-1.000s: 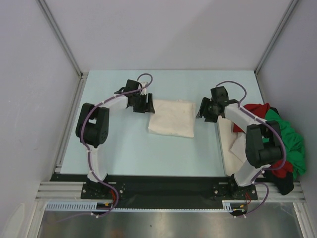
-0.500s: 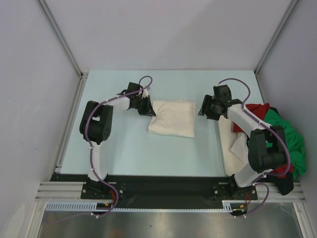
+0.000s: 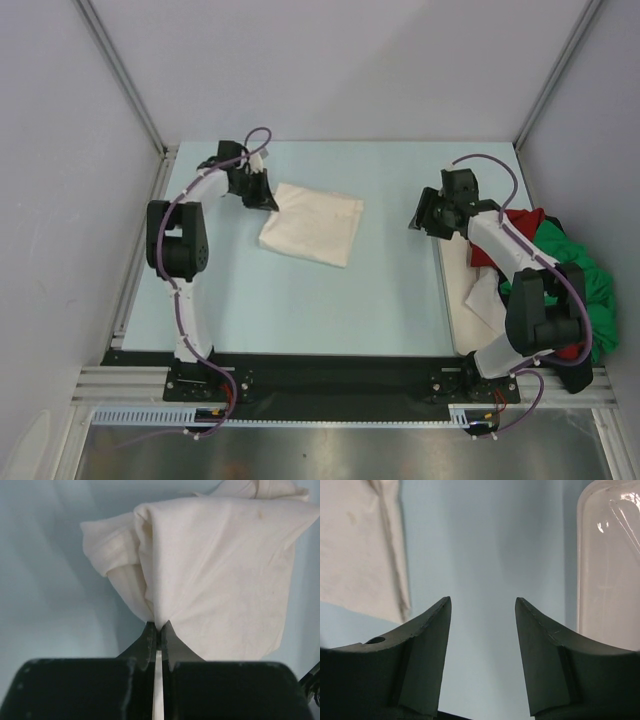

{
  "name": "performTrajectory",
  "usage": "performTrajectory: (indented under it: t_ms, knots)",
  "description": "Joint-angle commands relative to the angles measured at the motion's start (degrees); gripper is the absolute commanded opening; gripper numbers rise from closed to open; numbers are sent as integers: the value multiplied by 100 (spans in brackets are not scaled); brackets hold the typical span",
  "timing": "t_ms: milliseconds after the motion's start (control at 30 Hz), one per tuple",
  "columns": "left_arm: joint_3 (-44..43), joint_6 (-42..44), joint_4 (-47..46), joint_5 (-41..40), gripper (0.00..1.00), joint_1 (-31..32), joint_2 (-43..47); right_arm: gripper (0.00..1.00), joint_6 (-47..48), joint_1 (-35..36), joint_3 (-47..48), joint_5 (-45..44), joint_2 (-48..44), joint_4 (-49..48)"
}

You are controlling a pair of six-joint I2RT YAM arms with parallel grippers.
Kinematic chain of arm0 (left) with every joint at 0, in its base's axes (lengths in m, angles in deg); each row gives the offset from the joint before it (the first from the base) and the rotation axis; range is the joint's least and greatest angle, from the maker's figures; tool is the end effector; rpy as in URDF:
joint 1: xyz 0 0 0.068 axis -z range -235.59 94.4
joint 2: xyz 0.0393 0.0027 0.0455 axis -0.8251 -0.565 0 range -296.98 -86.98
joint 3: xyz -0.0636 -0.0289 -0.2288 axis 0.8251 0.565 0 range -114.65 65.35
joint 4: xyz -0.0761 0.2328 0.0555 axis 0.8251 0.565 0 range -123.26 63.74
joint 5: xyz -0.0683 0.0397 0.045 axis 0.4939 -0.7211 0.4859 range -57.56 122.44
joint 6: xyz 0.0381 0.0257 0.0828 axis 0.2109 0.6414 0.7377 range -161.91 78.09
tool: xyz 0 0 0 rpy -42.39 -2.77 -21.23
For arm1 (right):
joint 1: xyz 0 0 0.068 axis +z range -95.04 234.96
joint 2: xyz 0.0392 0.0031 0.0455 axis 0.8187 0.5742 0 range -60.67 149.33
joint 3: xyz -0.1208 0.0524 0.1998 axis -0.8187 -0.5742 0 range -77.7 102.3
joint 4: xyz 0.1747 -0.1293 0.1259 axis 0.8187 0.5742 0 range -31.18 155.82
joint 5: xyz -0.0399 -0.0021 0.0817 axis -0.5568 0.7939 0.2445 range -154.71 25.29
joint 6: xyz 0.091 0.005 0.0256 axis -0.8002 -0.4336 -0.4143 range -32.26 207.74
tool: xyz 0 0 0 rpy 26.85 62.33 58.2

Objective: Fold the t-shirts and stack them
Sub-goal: Neatly place the folded tshirt to the corner

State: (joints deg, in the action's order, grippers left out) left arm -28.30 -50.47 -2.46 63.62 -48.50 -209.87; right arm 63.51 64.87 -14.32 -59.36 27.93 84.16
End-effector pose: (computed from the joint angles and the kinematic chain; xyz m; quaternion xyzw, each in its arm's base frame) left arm 0.4425 -0.0997 0.1164 0.0577 0.9313 -0.2911 0.2113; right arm 0.3462 0.0686 0.1742 0.1016 0.9350 0.1409 0.3093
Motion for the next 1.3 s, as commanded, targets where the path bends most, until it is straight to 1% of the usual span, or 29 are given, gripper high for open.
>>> performTrajectory:
  t_ms: [0,33,67,100,167,200,267,367,400,467,500,633,800,867,933,1033,1200,1233,1267]
  knots:
    - [-871,1073,985,-270,0,-655,-348,58,155,-94,26,-86,-343,58]
    - [-1101,1267,1223,-305,0,-683,-471,59,173,-95,26,-104,-361,85]
    - [-1329,1704,1478,-366,0,-953,-577,59,199,-121,26,-130,-378,102]
    - [-1697,1952,1898,-602,0,-1025,-648,59,217,-147,26,-130,-422,102]
    - [-1806,2444,2043,-893,0,-1235,-710,59,225,-156,35,-148,-448,129]
    - [-1798,2525,1948,-1147,0,-1324,-666,59,243,-182,35,-148,-466,137]
    - [-1885,2561,1859,-1271,0,-1647,-657,59,261,-191,35,-191,-501,155]
    - [-2490,2578,1911,-1684,0,-1982,-954,59,287,-191,70,-209,-493,199]
    - [-2735,2552,1842,-1781,0,-2045,-1017,59,296,-191,96,-218,-501,216]
    - [-2904,2395,1666,-2071,1,-2168,-1184,59,322,-191,96,-297,-528,243]
    - [-3114,2333,1500,-2168,0,-2186,-1254,59,348,-191,114,-332,-536,252]
    - [-3669,2175,1340,-2537,0,-2230,-1580,59,366,-209,140,-429,-580,392]
    - [-3661,1928,963,-2941,1,-2493,-1685,59,401,-209,105,-526,-721,463]
    - [-3635,1963,840,-3099,0,-2599,-1694,59,401,-218,131,-665,-739,489]
    - [-3573,2024,787,-3118,0,-2660,-1694,59,375,-218,140,-666,-730,489]
    - [-3406,2095,611,-3416,0,-2757,-1642,59,357,-218,149,-631,-730,471]
    - [-3336,2218,453,-3618,1,-2766,-1536,59,349,-218,166,-587,-730,489]
    - [-3327,2227,426,-3749,14,-2775,-1519,59,357,-218,166,-587,-739,515]
    - [-3327,2235,435,-3777,30,-2757,-1449,59,349,-218,175,-587,-747,542]
